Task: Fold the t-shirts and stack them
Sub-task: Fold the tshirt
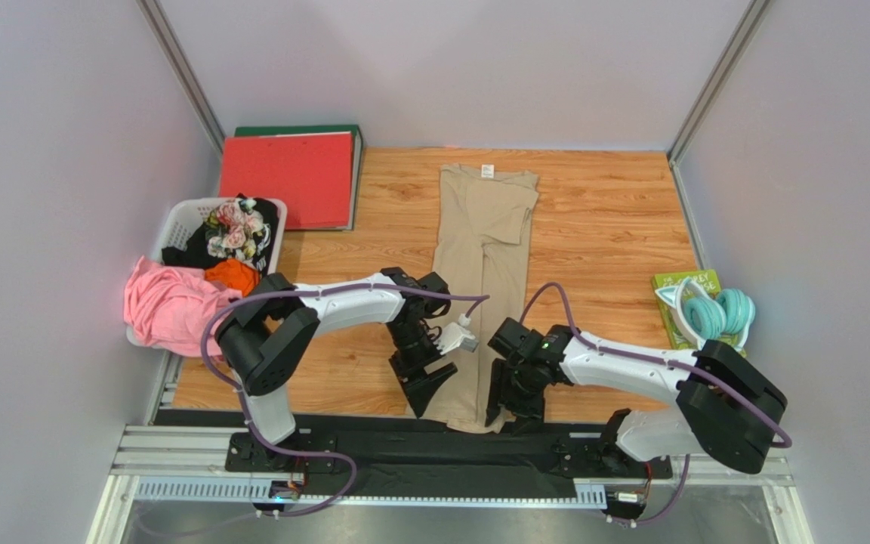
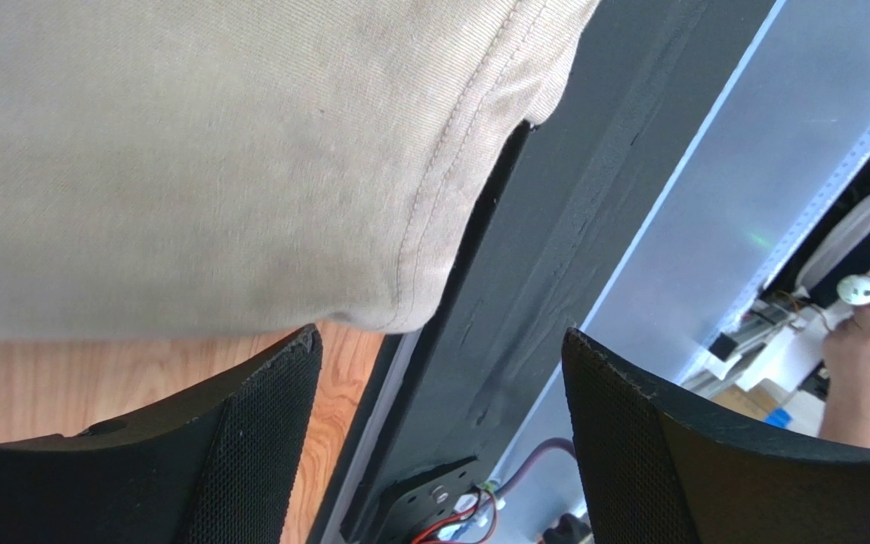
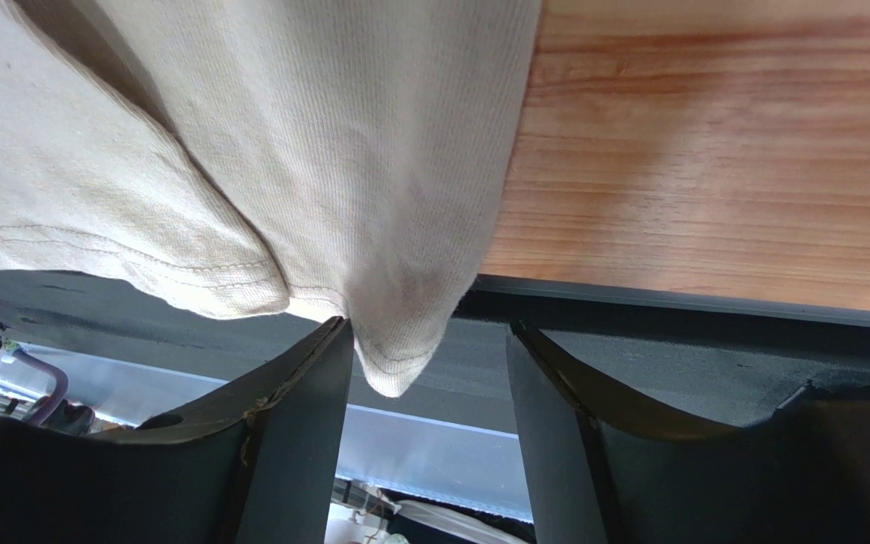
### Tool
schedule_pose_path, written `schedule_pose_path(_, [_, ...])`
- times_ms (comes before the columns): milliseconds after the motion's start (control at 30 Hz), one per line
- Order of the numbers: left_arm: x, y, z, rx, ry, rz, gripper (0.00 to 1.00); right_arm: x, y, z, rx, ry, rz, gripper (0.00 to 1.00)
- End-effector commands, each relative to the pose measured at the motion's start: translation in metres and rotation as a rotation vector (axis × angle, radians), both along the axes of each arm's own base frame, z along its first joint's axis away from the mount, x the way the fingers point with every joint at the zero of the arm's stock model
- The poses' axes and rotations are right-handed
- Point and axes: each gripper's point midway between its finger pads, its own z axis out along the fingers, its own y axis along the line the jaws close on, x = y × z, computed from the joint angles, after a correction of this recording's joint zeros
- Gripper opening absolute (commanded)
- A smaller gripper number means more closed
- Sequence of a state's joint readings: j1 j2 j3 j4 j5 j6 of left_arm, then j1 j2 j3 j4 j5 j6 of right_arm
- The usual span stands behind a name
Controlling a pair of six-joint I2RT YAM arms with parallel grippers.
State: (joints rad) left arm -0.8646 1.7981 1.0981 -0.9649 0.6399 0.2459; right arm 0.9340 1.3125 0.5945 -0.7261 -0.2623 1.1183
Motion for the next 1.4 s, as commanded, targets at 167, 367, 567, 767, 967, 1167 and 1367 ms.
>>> schedule_pose_path(167, [0.005, 0.004, 0.011, 0.003, -0.065, 0.024, 0.8, 0.015, 0.012, 0.003, 0.025, -0.046, 0.016, 0.57])
schedule_pose_path(367, [0.003, 0.006, -0.005, 0.08, -0.007, 0.042, 0.78, 0.02, 0.013, 0.005, 0.029, -0.054, 0.013, 0.55])
schedule_pose_path(567, [-0.004, 0.004, -0.014, 0.107, 0.069, 0.058, 0.76, 0.025, 0.01, 0.007, 0.031, -0.066, 0.001, 0.53])
schedule_pose_path(767, [-0.006, 0.002, -0.016, 0.109, 0.099, 0.056, 0.54, 0.023, 0.008, 0.004, 0.023, -0.058, 0.004, 0.52])
schedule_pose_path(967, [-0.007, 0.001, -0.015, 0.094, 0.103, 0.055, 0.23, 0.021, 0.008, 0.0, 0.023, -0.046, -0.008, 0.5])
schedule_pose_path(1167, [-0.004, 0.0, -0.01, 0.076, 0.091, 0.059, 0.26, 0.014, 0.004, -0.008, 0.027, -0.024, -0.03, 0.4])
schedule_pose_path(1367, [0.0, 0.0, -0.005, 0.058, 0.082, 0.069, 0.25, 0.011, 0.0, -0.012, 0.017, -0.013, -0.034, 0.28])
